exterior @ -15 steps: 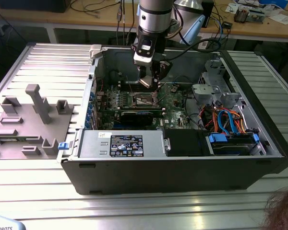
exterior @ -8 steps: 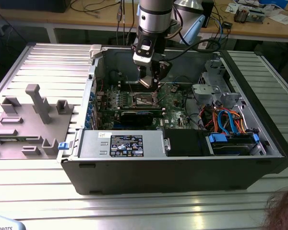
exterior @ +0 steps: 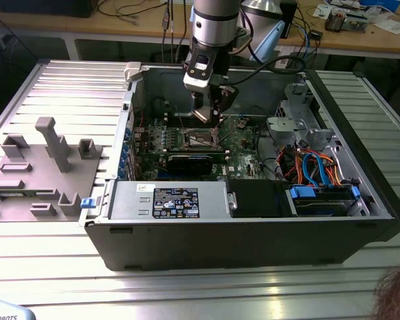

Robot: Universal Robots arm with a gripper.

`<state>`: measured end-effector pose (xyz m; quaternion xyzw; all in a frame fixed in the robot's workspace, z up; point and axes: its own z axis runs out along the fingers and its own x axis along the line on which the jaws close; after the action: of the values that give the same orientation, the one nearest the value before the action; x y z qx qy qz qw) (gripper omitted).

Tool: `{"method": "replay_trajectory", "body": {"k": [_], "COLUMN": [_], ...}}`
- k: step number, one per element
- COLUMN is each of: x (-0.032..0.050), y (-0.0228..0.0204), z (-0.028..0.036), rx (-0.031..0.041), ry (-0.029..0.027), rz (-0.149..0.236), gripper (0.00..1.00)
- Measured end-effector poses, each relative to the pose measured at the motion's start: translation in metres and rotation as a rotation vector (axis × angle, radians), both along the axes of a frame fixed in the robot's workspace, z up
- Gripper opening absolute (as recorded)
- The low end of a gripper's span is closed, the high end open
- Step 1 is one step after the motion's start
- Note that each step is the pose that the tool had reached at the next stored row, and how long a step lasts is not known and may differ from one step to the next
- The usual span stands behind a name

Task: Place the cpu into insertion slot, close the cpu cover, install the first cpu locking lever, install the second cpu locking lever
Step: 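Place the cpu into insertion slot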

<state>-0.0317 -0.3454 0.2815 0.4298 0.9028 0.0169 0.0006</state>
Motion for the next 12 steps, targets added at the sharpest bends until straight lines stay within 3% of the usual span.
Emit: {"method": "replay_trajectory", "body": {"k": [12], "x": [0.0000], "y": [0.0000], "z": [-0.0010], "rx": [-0.0006], "ry": [0.0000], "rz": [-0.040], "gripper": [0.54]}}
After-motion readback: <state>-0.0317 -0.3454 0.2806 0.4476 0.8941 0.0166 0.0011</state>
